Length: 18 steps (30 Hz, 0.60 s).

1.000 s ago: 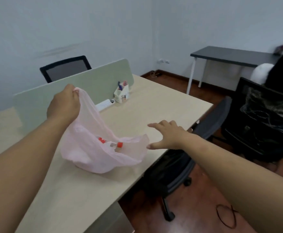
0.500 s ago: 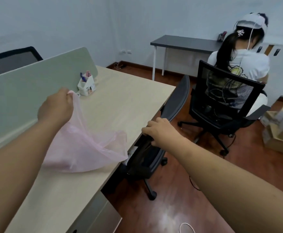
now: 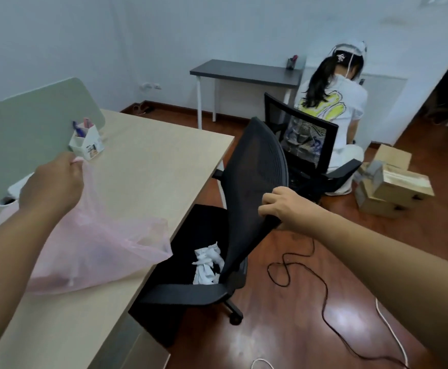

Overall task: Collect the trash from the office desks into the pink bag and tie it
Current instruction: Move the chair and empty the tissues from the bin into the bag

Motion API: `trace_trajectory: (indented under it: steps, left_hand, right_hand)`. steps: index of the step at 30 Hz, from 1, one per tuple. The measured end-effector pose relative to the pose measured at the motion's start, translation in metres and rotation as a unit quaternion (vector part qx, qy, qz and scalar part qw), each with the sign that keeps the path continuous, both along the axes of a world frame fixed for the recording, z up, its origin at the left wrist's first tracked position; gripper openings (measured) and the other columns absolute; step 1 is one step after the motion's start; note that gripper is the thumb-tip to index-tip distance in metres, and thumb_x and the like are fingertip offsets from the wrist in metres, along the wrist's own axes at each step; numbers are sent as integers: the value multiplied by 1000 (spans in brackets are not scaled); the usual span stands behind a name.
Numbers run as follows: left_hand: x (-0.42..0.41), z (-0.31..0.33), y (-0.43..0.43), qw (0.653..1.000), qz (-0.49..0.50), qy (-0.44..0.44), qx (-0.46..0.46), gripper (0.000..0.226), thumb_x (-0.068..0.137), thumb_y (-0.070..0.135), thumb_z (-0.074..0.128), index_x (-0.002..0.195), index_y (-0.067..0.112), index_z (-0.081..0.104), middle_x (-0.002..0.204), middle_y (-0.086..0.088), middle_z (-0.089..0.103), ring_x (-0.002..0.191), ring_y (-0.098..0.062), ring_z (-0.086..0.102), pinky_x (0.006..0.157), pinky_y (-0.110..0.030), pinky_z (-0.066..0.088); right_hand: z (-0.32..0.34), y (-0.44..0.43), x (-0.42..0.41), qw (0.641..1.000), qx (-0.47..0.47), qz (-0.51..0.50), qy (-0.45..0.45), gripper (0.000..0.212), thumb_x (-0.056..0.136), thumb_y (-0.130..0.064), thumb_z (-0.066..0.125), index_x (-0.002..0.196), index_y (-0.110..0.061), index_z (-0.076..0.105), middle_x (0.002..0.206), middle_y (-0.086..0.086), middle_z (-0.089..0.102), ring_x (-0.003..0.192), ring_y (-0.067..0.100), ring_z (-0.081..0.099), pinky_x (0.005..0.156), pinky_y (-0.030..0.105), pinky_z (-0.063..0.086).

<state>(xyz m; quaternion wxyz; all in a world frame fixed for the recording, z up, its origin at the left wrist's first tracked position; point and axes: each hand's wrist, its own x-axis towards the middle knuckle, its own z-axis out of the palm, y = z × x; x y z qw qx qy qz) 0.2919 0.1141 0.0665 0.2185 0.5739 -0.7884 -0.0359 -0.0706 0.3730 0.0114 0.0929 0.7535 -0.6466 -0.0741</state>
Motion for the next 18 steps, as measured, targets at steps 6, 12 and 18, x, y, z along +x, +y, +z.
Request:
trace_trajectory:
  steps: [6, 12, 18]
  left_hand:
    - [-13, -2, -1, 1000, -10, -9, -1, 31, 104, 35, 31, 107, 10, 51, 104, -34, 59, 93, -51, 56, 77, -50, 46]
    - [-18, -5, 14, 1000, -23, -3, -7, 31, 104, 33, 30, 110, 9, 49, 107, -35, 58, 97, -51, 54, 76, -48, 41]
    - [-11, -23, 28, 996, 15, 66, 54, 30, 104, 31, 32, 106, 8, 51, 107, -30, 59, 99, -47, 55, 75, -45, 39]
  right_hand:
    - [5, 44, -39, 998, 1, -46, 33, 42, 58, -7, 80, 94, -21, 63, 91, 0, 59, 85, 27, 59, 104, 52, 41]
    - [-6, 33, 8, 976, 180, -102, 74, 87, 68, -56, 74, 141, -42, 30, 136, -5, 41, 128, 27, 36, 114, 48, 25]
    - [-80, -9, 39, 963, 170, -188, -85, 100, 68, -57, 74, 149, -44, 17, 155, 2, 19, 142, 36, 15, 113, 59, 23]
